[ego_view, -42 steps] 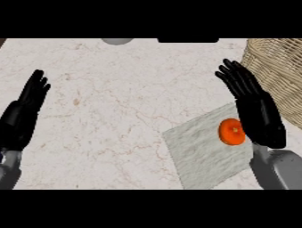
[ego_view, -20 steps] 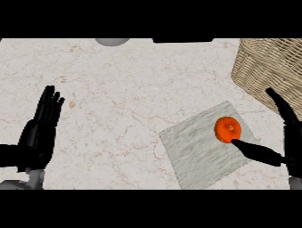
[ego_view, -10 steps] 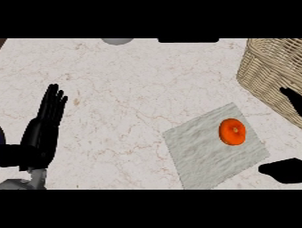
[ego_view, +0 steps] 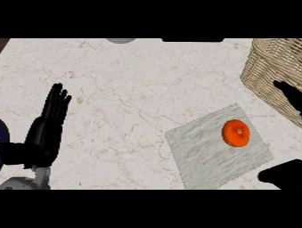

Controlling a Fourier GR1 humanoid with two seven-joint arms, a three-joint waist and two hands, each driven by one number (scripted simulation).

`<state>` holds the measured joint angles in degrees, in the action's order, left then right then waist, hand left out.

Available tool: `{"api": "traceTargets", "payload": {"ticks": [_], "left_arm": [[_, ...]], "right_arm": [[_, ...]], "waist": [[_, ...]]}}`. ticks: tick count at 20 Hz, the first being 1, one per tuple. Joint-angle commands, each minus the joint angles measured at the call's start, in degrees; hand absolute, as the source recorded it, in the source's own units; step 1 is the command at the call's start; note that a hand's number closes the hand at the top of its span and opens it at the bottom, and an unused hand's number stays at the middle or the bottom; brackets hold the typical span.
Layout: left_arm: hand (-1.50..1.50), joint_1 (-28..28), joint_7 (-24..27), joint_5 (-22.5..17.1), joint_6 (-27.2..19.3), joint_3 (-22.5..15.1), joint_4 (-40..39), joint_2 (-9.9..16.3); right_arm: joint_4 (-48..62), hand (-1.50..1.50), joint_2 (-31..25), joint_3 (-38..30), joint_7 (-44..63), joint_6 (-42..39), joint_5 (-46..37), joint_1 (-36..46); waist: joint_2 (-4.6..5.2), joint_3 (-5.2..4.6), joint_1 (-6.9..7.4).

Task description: Pick the squash from the placemat and place it in the basket

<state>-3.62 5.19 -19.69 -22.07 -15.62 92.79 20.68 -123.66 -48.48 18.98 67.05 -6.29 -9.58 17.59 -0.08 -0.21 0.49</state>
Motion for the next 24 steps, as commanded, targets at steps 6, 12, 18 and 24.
{"api": "traceTargets", "payload": {"ticks": [6,12,18,24], "left_arm": [[0.00,2.03,0.42,0.92,0.99,0.30,0.40,-0.98],[0.00,3.34,-1.27,2.78,0.24,1.03,3.58,-1.63],[0.00,2.42,-5.49,3.63,1.80,2.00,5.78,-2.03],[0.00,0.59,-0.82,4.05,4.84,5.55,-1.97,-4.12]], "right_arm": [[3.87,-1.50,3.35,5.06,9.17,-0.42,-6.01,-1.95],[5.84,-1.50,8.63,5.59,6.35,-1.65,-9.26,-2.93],[10.61,-1.50,12.86,4.22,-1.50,-1.38,-15.12,-6.00],[13.89,-1.50,16.50,4.65,-5.28,-0.18,-22.77,-8.77]], "waist": [[0.01,0.16,-0.44],[-0.03,0.19,-0.25],[0.00,0.21,-0.40],[0.08,0.19,-0.72]]}}
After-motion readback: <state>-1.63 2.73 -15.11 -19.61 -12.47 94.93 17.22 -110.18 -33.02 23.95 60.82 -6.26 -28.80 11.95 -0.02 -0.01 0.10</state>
